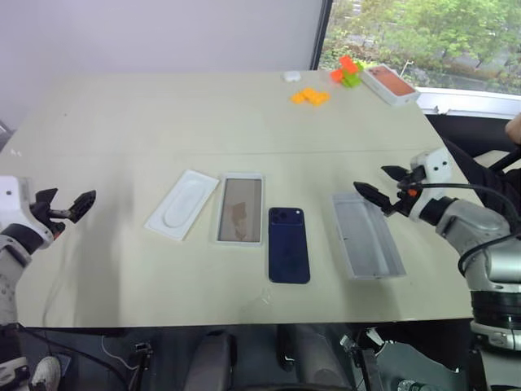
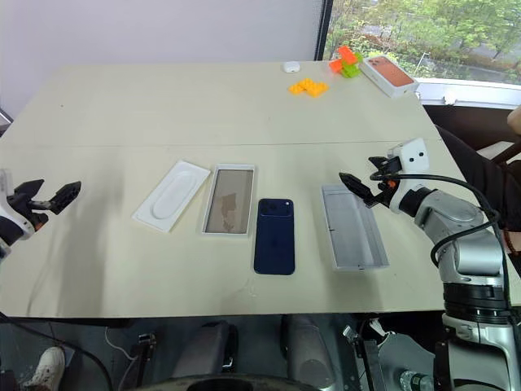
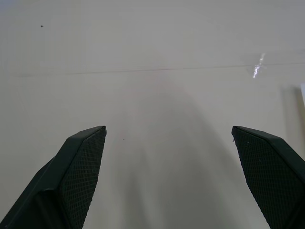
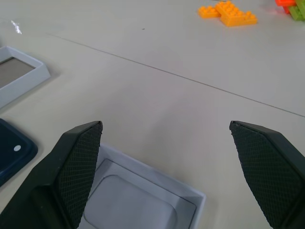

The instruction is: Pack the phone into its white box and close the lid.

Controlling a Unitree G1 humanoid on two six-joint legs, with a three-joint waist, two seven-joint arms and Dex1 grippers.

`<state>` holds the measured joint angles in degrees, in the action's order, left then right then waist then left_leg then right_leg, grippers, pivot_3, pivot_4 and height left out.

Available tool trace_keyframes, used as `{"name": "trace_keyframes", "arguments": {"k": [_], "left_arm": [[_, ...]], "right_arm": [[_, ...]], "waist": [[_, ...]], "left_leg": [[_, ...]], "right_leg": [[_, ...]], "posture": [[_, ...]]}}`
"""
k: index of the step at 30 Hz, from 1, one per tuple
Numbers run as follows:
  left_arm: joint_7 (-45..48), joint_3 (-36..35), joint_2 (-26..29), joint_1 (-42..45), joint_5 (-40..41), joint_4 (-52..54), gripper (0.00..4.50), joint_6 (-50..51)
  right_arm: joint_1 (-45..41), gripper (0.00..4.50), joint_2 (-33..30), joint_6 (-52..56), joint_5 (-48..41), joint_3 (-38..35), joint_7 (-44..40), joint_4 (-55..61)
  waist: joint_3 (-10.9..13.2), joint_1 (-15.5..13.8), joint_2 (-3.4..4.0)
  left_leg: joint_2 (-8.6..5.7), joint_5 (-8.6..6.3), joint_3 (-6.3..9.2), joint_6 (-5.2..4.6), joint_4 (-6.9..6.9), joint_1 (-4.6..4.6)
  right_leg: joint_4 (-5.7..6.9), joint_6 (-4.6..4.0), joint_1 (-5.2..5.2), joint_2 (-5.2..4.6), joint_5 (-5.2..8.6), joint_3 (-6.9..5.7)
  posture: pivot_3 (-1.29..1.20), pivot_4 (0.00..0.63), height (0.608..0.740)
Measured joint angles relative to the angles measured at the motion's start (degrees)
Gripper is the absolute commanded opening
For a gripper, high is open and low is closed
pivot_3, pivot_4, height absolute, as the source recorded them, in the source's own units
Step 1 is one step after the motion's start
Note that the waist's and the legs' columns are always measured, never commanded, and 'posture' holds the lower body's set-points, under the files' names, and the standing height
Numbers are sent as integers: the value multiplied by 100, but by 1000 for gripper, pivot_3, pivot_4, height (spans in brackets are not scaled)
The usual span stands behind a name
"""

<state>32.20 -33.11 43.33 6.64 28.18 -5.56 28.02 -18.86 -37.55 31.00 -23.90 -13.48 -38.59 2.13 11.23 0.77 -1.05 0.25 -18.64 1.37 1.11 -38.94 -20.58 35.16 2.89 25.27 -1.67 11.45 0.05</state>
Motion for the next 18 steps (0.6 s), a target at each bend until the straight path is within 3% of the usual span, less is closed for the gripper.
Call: {"name": "trace_keyframes", "arguments": {"k": [18], "left_arm": [[-487, -19, -612, -203, 260, 877, 4448, 288]], "right_arm": [[5, 4475, -89, -19, 4, -129, -48, -11]], "waist": [[-1, -2, -1]], "left_leg": [[0, 0, -3, 0, -2, 1]], "right_leg": [[3, 0, -2, 1, -1, 2]], "posture": [[0, 150, 740]]}}
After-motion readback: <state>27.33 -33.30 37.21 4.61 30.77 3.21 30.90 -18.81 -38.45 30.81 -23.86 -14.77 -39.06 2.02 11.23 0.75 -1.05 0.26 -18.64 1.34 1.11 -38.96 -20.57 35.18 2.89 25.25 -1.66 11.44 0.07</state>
